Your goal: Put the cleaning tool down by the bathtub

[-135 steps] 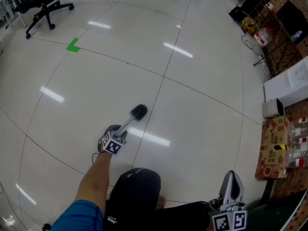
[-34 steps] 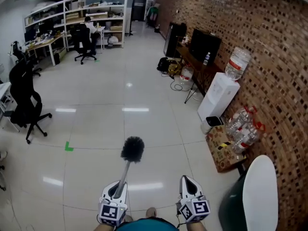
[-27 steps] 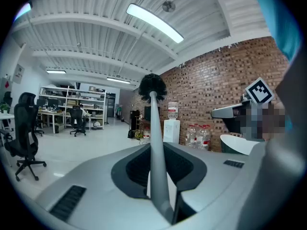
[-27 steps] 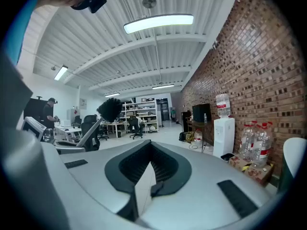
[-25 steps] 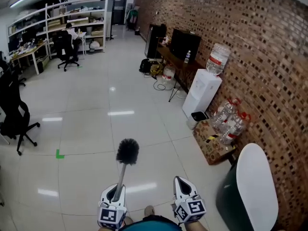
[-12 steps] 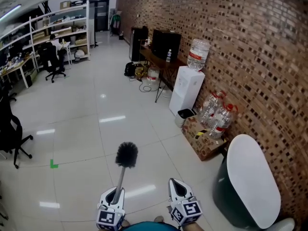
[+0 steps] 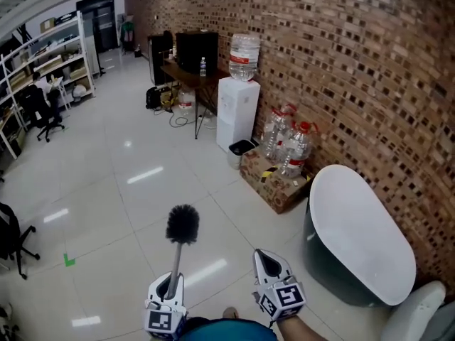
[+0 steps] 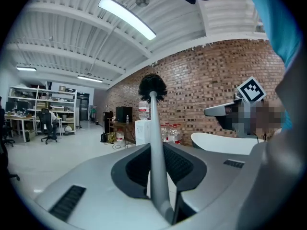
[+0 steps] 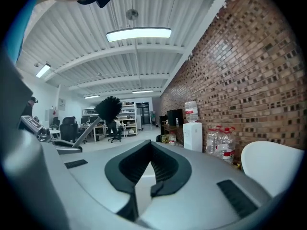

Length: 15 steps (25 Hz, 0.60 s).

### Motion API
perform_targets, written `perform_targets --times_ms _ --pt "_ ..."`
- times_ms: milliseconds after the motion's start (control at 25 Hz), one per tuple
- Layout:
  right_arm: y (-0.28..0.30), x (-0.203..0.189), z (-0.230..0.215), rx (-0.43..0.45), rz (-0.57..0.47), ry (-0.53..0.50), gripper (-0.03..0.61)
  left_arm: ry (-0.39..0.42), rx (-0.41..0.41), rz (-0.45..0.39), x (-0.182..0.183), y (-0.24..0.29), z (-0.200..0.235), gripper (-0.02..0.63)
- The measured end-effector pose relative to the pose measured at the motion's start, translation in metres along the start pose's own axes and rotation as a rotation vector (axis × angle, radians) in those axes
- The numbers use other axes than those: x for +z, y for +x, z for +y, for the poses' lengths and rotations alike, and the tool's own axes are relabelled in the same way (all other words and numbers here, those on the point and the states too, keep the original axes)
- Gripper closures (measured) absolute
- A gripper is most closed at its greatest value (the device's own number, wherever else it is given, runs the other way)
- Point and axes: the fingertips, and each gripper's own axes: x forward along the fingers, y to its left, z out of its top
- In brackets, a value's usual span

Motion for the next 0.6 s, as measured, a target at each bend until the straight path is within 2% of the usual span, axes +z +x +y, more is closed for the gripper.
perform_targets --times_ms 200,480,600 --pt "-0.033 -0.001 -0.029 -0.118 0.010 0.001 0.563 -0.010 -0.113 -0.012 -0.001 0.020 -0.032 0.549" --pt "-0.068 -0.002 -0.025 -0.257 0.052 -0.011 0.562 -0.038 -0.263 -0.022 0.002 0.035 -0.042 0.549" --pt "-0.083 0.000 -0.033 -0.318 0.049 -0.013 0.561 -0.020 -0.329 -0.022 0.003 0.040 -0.057 0.549"
